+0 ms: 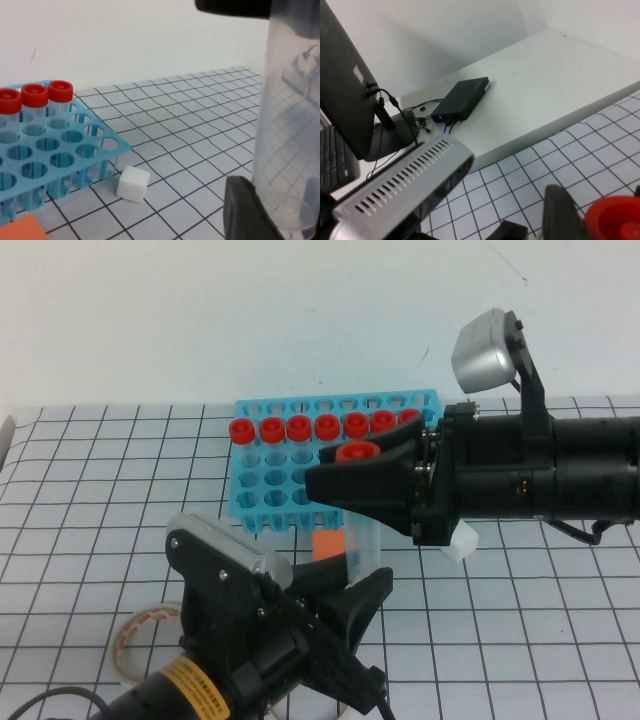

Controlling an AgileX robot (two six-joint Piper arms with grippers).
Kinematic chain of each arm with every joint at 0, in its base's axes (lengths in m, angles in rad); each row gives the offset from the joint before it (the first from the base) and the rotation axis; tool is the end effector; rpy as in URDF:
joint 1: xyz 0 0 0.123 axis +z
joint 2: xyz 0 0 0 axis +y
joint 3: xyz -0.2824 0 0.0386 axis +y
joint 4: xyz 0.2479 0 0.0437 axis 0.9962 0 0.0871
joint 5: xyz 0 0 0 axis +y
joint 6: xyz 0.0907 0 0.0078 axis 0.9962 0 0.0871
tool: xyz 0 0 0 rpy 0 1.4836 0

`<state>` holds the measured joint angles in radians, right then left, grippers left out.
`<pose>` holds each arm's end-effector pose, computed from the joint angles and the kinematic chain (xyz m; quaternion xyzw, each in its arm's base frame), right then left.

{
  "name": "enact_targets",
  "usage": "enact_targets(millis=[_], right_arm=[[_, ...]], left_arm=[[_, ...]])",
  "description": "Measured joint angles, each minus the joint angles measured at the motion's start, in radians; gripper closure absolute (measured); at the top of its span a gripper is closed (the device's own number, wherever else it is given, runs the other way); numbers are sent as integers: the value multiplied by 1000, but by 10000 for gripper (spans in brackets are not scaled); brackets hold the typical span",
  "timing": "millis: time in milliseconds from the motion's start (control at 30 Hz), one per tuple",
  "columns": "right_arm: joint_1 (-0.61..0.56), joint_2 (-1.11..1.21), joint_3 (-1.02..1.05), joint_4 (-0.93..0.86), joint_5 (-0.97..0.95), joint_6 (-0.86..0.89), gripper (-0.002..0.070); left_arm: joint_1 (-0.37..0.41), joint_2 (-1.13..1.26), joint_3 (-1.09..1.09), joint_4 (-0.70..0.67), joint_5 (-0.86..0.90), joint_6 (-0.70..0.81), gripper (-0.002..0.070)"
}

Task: Place the test tubes

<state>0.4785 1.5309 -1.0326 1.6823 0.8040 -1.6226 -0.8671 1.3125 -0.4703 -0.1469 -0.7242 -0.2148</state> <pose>0.2599 0.2083 0.3081 -0.3635 0.6854 0.4573 0.4347 0.1707 -0.1875 0.2466 0.1600 0.7017 -0.3604 0.5934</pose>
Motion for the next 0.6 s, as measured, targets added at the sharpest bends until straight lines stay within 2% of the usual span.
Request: enact_targets(millis=[233,333,400,500,600], right_arm=[[0,0,0,0,2,2,411],[0,0,-1,1,6,7,411],[0,0,-1,1,6,7,411],[0,-6,-1,1,-12,3,411],[0,-22,-1,1,-50,-2,411]], left_arm=[[0,-2,0,2,-2,0,463],[0,-15,0,2,4,0,418],[0,-41,0,-8,4,15,358],[0,-98,0,-62,36,99,312],[0,-181,0,-168,103,275,299]])
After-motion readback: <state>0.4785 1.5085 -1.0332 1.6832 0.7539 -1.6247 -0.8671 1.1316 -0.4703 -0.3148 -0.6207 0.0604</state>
